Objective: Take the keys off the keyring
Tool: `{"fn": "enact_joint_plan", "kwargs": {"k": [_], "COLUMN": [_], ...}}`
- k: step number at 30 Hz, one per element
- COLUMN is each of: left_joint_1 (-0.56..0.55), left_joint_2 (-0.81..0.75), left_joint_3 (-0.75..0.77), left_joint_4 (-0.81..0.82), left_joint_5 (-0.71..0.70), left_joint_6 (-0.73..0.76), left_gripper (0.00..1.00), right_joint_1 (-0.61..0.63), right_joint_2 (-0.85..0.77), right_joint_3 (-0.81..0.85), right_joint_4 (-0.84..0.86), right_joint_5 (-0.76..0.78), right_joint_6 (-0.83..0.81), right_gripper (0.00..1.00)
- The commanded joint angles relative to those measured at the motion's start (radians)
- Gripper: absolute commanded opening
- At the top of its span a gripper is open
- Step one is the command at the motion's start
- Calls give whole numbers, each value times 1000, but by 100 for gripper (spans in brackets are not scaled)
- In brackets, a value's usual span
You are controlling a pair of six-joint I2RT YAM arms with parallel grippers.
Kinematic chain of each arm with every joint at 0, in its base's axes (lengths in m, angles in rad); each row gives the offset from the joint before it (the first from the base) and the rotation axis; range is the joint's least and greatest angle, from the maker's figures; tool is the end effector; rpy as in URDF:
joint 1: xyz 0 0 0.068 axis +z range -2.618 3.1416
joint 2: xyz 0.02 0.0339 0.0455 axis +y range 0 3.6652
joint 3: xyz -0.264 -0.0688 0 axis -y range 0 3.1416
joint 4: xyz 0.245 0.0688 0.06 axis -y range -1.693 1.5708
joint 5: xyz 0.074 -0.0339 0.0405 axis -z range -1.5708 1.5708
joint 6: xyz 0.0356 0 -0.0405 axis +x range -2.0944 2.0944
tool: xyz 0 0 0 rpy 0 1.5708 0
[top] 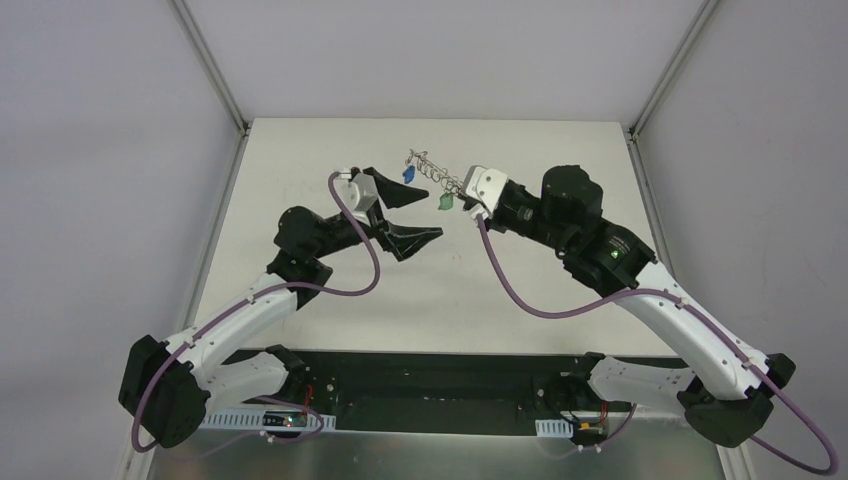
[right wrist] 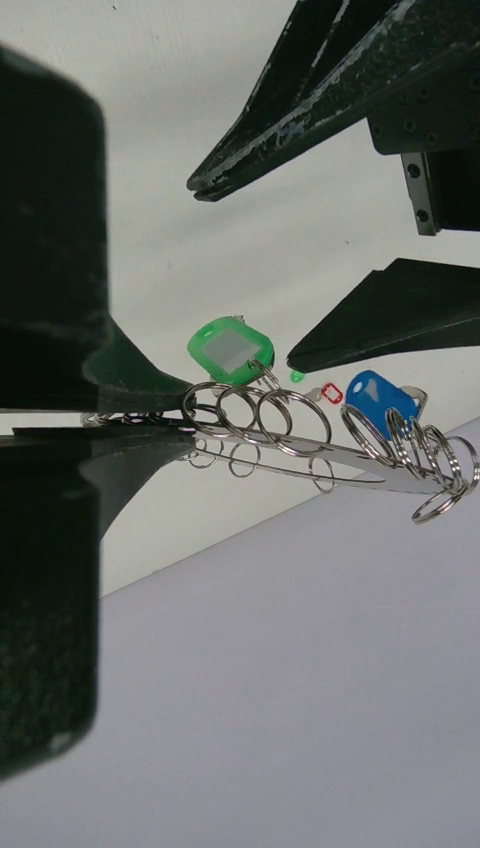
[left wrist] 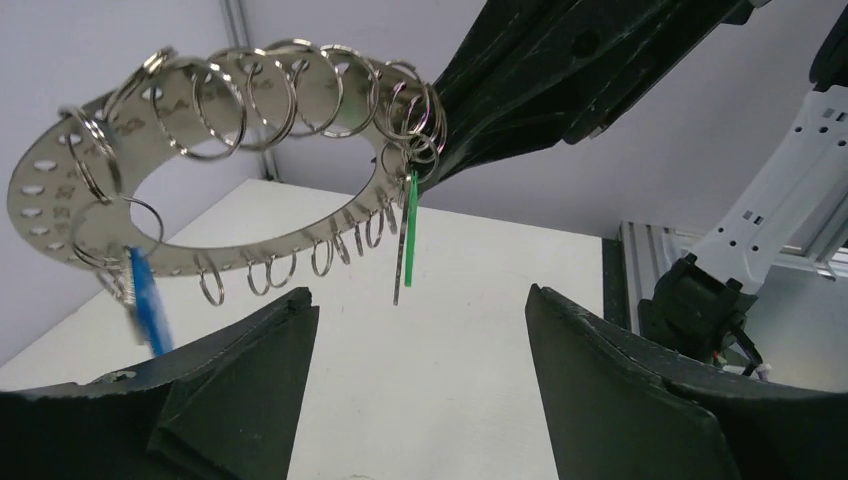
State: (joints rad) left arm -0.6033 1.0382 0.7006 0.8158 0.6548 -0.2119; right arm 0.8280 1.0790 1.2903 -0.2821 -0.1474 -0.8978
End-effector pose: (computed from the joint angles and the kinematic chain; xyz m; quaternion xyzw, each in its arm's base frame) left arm 0.1753 -0.1471 0.3634 0.3652 0.4291 -0.4741 0.6766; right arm 0.1526 0.1739 0.4485 -0.5870 0.4363 0.0301 0.6813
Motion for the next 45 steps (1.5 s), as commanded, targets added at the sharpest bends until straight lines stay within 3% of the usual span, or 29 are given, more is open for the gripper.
{"fn": "enact_joint_plan", "kwargs": {"k": [1,7,10,15,18,24,28,32,33,36,40,45], "left_joint_1": [-10,-12,-12,-13,-12,-12,-12,-13,-13,-14,-13,-13], "left_joint_2": [29,116,145,176,185,206,206,199,193,183,191,161], "left_joint_3": [74,144,170,198,196,201,201,210,213,235,307,324], "left_joint_4": [97,87,75,72,72,65,60,47,36,-34,-273,-500], "left_joint_5": [74,55,52,84,93,113,119,122,118,55,25,25], "left_joint_6": [17,-12,-9,-39,-46,-74,-76,-79,-85,-163,-296,-311], "left_gripper": [77,66,52,46,35,34,28,0,0,0,0,0], "right_joint_1": [-2,-2,-2,-2,-2,-2,-2,-2,-2,-5,-54,-137], "right_joint_2": [-37,-27,-30,-29,-27,-22,-19,-15,-14,-10,-8,-27], "right_joint_3": [29,28,23,17,12,5,7,5,3,-21,-121,-258], "right_joint_4": [43,48,56,65,72,84,86,86,86,99,180,322], "right_joint_5": [-34,-18,-17,2,9,20,15,21,32,74,135,108], "right_joint_6": [-6,-11,-8,-10,-12,-14,-12,-4,-2,15,73,207], "right_gripper": [0,0,0,0,0,0,0,0,0,0,0,0]}}
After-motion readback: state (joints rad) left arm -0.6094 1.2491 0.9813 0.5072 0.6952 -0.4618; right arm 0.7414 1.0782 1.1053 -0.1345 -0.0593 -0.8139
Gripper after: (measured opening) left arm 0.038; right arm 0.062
